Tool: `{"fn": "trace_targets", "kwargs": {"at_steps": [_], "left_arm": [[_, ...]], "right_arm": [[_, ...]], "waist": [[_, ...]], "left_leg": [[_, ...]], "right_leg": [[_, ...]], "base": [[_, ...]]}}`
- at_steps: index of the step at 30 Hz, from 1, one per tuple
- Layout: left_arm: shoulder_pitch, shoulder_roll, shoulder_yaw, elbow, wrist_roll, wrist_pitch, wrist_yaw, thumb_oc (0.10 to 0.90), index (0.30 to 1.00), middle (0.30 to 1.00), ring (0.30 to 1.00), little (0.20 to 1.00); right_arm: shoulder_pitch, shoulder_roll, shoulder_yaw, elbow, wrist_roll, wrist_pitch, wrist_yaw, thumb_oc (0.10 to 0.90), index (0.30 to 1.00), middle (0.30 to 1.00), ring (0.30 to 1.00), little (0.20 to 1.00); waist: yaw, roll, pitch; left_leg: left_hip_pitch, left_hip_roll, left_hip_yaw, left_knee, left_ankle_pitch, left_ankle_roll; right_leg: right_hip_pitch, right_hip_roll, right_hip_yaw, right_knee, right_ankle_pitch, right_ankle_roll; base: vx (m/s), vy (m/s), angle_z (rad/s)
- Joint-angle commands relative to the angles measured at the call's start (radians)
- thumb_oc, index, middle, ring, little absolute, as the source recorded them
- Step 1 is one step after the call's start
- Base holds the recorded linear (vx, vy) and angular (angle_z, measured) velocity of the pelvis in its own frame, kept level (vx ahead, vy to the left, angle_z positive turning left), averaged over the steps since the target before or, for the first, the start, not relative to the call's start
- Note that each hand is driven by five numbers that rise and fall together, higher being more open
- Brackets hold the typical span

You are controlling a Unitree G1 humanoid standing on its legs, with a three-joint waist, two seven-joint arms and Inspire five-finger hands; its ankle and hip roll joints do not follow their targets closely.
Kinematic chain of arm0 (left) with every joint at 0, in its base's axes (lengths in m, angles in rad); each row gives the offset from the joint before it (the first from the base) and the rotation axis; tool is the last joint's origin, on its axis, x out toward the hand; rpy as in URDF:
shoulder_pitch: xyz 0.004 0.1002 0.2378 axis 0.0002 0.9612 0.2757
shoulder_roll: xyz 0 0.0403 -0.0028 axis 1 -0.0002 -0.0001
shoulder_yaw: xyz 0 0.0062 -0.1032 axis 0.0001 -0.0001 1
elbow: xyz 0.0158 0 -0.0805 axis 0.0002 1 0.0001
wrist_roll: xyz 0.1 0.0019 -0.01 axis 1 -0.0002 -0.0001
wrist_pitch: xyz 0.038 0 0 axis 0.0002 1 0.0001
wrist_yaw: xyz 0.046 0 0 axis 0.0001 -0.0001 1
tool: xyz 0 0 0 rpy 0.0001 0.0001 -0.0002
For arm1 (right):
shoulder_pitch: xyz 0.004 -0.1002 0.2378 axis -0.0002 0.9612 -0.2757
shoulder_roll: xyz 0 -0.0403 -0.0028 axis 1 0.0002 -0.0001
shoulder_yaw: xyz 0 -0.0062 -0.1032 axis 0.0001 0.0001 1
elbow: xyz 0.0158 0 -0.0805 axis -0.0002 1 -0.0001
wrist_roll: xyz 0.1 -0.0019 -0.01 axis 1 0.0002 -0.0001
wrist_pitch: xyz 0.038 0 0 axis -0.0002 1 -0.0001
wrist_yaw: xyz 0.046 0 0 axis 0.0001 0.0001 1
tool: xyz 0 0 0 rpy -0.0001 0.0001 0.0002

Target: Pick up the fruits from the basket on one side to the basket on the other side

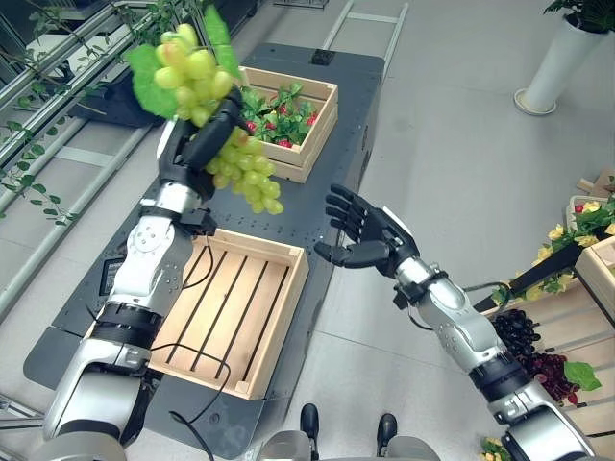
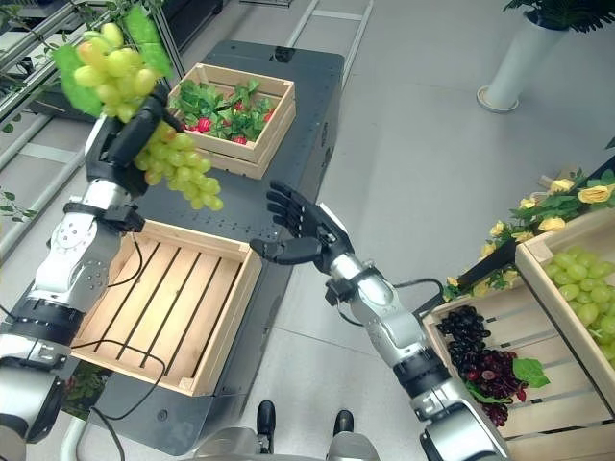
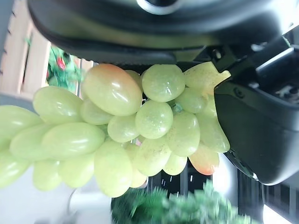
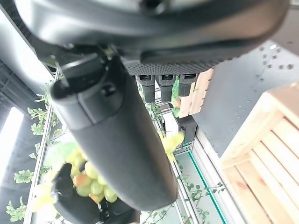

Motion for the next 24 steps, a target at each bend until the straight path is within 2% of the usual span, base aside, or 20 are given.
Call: {"fn": "trace_targets", "kwargs": {"at_steps": [1, 6, 15, 24], "left_arm": [[-0.177, -0.024, -0.006, -0.028, 0.051, -0.096, -0.015, 0.400, 0.300, 0.300, 0.300, 0.300], [-0.194, -0.046, -0.045, -0.068, 0.108, -0.085, -0.009, 0.400, 0.300, 0.300, 0.300, 0.300], [-0.255, -0.101, -0.122, -0.064, 0.127, -0.081, -0.044, 0.400, 0.300, 0.300, 0.300, 0.300], [-0.300, -0.129, -0.182, -0.073, 0.175, -0.066, -0.057, 0.400, 0.300, 0.300, 0.300, 0.300]], "right_arm": [[-0.055, 0.037, -0.009, -0.051, 0.067, -0.047, -0.045, 0.800, 0.900, 0.900, 0.900, 0.900], [-0.101, 0.036, -0.019, -0.046, 0.092, -0.021, -0.070, 0.800, 0.900, 0.900, 0.900, 0.900], [-0.202, 0.072, 0.003, 0.002, 0.145, 0.016, -0.115, 0.800, 0.900, 0.900, 0.900, 0.900], [-0.270, 0.107, 0.028, 0.037, 0.202, 0.004, -0.158, 0.800, 0.900, 0.900, 0.900, 0.900]], "waist": [[-0.021, 0.038, -0.216], [-0.030, 0.033, -0.235], [-0.032, 0.031, -0.254], [-0.027, 0.030, -0.262]], "left_leg": [[-0.030, -0.021, -0.034, -0.007, -0.044, -0.038], [-0.025, -0.010, -0.019, -0.007, -0.048, -0.044], [-0.015, -0.002, -0.017, -0.007, -0.050, -0.049], [-0.011, 0.001, -0.020, -0.007, -0.051, -0.050]], "right_leg": [[-0.045, 0.003, -0.019, 0.020, 0.017, -0.039], [-0.035, 0.011, -0.013, 0.003, 0.020, -0.045], [-0.026, 0.019, -0.006, 0.001, 0.012, -0.055], [-0.020, 0.019, -0.006, 0.001, 0.010, -0.056]], "base": [[0.01, -0.054, -0.01], [0.01, -0.037, -0.02], [0.00, -0.018, -0.03], [-0.01, -0.005, 0.00]]}}
